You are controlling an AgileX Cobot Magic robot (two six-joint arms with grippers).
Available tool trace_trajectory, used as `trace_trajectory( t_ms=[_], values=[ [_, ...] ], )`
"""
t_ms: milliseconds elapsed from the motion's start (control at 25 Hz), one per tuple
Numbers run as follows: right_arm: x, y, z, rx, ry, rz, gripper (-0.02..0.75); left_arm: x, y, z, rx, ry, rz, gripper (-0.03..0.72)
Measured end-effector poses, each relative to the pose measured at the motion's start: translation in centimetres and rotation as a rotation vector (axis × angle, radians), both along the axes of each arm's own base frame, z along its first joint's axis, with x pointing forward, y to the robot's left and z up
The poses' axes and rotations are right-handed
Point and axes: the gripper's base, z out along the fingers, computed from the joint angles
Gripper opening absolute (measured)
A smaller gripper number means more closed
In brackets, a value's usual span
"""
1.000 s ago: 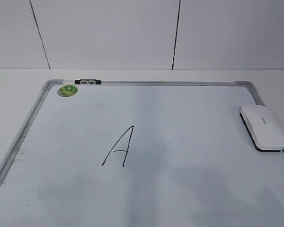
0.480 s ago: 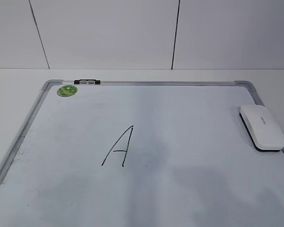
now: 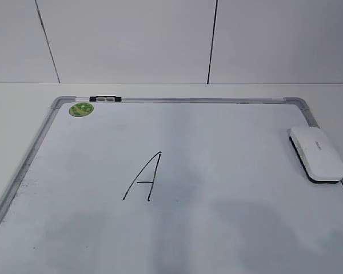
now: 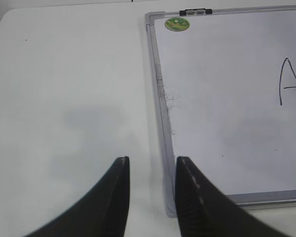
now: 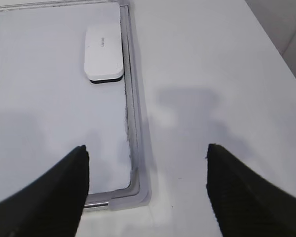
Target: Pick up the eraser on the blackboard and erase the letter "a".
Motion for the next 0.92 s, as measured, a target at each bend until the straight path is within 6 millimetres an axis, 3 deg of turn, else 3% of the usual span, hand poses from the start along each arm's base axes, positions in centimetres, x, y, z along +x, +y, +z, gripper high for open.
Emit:
trace_trajectory(
  t_ms=[920],
  values=[
    [-0.01, 0.01, 0.00, -0.002, 0.000, -0.019, 0.592, 0.00, 0.00, 0.00, 0.000, 0.000, 0.000, 0.235]
  ],
)
